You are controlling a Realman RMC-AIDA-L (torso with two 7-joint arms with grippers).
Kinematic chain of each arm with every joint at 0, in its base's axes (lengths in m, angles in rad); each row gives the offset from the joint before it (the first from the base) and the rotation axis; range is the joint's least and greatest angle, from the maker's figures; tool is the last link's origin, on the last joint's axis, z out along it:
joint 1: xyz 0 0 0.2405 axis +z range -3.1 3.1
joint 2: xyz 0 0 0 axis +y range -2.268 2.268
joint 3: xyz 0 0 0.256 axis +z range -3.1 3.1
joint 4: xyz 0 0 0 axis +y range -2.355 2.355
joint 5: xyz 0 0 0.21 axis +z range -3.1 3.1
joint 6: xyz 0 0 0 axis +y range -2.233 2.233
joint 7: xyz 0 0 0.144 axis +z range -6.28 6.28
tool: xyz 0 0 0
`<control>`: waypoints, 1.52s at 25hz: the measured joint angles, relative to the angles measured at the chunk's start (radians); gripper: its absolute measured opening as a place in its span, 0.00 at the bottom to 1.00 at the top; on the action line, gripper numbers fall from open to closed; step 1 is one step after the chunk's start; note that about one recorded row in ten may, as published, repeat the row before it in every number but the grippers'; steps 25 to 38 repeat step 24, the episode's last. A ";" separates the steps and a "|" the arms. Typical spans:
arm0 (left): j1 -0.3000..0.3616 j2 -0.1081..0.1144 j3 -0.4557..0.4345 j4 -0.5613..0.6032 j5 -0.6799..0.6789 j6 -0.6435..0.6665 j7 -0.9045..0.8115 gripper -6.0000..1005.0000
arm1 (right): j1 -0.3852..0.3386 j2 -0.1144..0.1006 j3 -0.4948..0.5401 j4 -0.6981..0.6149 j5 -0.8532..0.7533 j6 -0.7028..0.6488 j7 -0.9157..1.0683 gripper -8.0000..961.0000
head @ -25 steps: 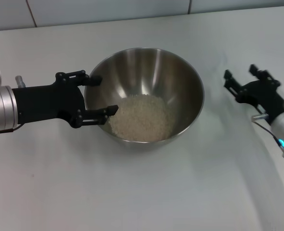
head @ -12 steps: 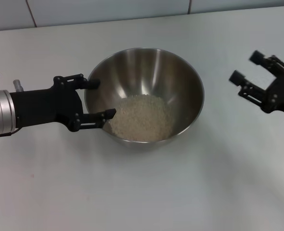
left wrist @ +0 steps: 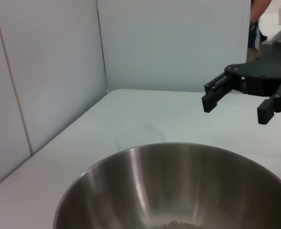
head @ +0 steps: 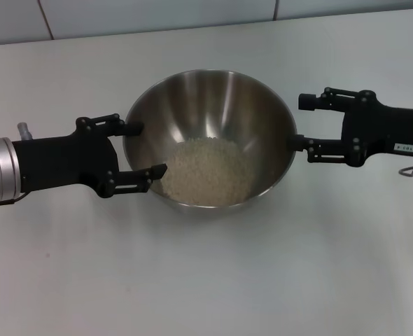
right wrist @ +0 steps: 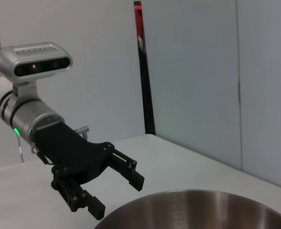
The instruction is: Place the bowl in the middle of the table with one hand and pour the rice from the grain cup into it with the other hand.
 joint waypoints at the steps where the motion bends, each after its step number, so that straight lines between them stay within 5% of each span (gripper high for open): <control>1: 0.001 0.000 0.000 0.000 0.000 0.001 0.000 0.79 | 0.000 0.000 0.000 0.000 0.000 0.000 0.000 0.81; 9: 0.002 -0.001 0.000 0.000 0.000 0.001 0.000 0.79 | 0.000 0.001 -0.071 -0.045 -0.005 0.028 0.064 0.81; 38: -0.003 -0.002 0.000 0.008 0.000 0.013 -0.009 0.79 | -0.010 0.000 -0.077 -0.051 -0.001 0.042 0.056 0.81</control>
